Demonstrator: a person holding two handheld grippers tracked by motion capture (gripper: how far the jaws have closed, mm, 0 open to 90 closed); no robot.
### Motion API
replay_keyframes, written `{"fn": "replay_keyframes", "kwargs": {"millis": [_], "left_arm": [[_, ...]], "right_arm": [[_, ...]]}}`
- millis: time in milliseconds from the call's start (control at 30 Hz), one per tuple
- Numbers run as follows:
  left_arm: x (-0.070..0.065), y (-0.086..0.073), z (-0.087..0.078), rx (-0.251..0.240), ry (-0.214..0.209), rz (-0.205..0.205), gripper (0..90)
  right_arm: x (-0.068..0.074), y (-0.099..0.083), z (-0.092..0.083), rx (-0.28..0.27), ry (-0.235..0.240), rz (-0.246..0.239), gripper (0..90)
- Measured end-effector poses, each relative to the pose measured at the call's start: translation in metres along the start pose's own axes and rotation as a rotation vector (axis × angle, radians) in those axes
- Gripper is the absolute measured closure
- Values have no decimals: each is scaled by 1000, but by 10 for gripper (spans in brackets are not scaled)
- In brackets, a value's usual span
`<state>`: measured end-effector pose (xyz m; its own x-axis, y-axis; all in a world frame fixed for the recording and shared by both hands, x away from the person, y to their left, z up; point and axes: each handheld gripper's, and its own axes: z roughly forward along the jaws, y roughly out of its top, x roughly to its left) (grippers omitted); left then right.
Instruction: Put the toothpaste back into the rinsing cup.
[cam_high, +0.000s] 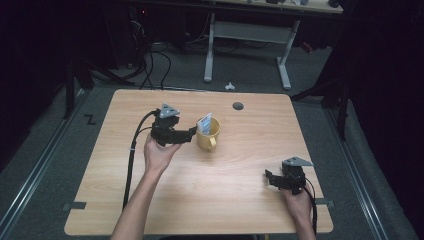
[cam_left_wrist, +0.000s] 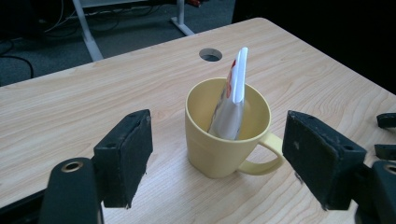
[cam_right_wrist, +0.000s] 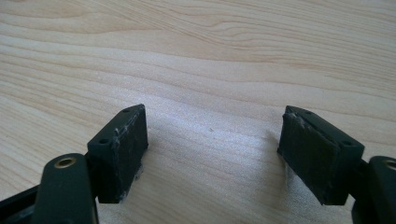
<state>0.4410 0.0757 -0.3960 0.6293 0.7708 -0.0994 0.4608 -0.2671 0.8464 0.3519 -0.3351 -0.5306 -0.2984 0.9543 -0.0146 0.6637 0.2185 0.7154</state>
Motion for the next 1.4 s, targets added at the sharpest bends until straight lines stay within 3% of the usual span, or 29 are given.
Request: {"fn": "replay_keyframes", "kwargs": {"millis": [167, 567, 833, 1400], "left_arm": [[3, -2, -8, -4, 4, -6, 245], [22, -19, -27, -20, 48, -63, 230], [28, -27, -41, -46, 69, -70, 235], [33, -40, -58, -51, 87, -87, 237]], "right_arm": [[0, 0, 0, 1, 0, 1, 237], [0, 0, 0, 0, -1, 0, 236], [0, 0, 0, 0, -1, 1, 237], [0, 0, 0, -1, -2, 1, 236]]}}
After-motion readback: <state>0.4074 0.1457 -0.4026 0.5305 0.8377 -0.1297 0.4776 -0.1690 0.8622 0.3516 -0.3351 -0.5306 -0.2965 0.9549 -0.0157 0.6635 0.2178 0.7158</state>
